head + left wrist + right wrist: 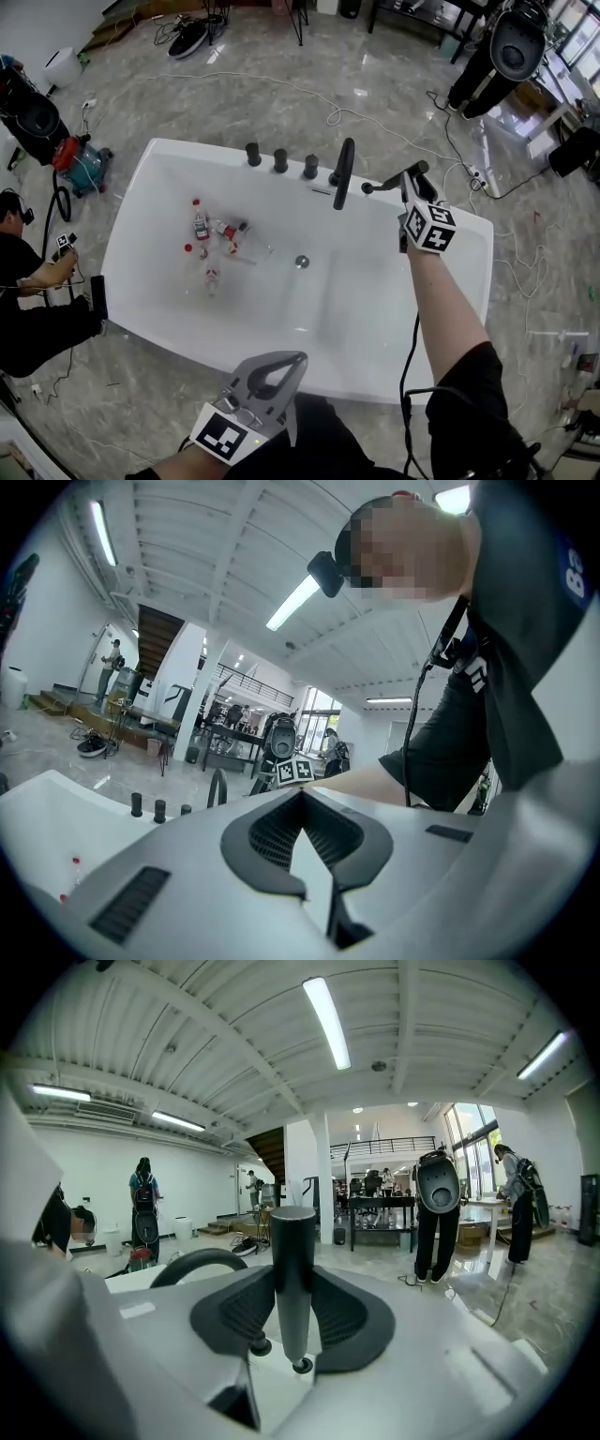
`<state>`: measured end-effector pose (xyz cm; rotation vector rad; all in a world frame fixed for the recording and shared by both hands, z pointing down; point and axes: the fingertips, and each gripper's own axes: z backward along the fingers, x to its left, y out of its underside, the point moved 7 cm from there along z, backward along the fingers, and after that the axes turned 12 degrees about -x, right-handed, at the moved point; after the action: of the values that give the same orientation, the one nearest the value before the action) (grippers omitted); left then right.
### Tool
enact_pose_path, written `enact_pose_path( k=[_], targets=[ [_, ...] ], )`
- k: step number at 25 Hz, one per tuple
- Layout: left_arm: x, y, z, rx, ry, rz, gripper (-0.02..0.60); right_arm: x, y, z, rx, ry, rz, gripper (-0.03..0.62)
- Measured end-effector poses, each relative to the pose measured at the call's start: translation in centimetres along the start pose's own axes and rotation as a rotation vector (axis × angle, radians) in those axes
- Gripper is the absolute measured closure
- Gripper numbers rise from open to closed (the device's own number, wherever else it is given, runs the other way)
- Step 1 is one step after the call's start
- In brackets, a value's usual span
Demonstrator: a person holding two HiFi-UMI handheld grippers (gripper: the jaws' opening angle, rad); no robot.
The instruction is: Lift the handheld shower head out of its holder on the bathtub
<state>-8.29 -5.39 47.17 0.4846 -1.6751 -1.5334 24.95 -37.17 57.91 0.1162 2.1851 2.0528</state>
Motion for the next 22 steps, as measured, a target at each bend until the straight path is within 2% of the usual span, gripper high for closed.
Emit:
enact_pose_path(
  k=[7,22],
  targets=[
    [-2.3,-2.8,0.6,-0.011,0.045,0.007,0.581,2.8,-4.2,7.4,-0.06,-0.037,0.018,0.476],
    [-5.9,-6.9,1.0,-0.023,0.135,-0.019,0.581,9.4,-9.1,22.0,-0.146,-0.074,0.063,0.476]
  ],
)
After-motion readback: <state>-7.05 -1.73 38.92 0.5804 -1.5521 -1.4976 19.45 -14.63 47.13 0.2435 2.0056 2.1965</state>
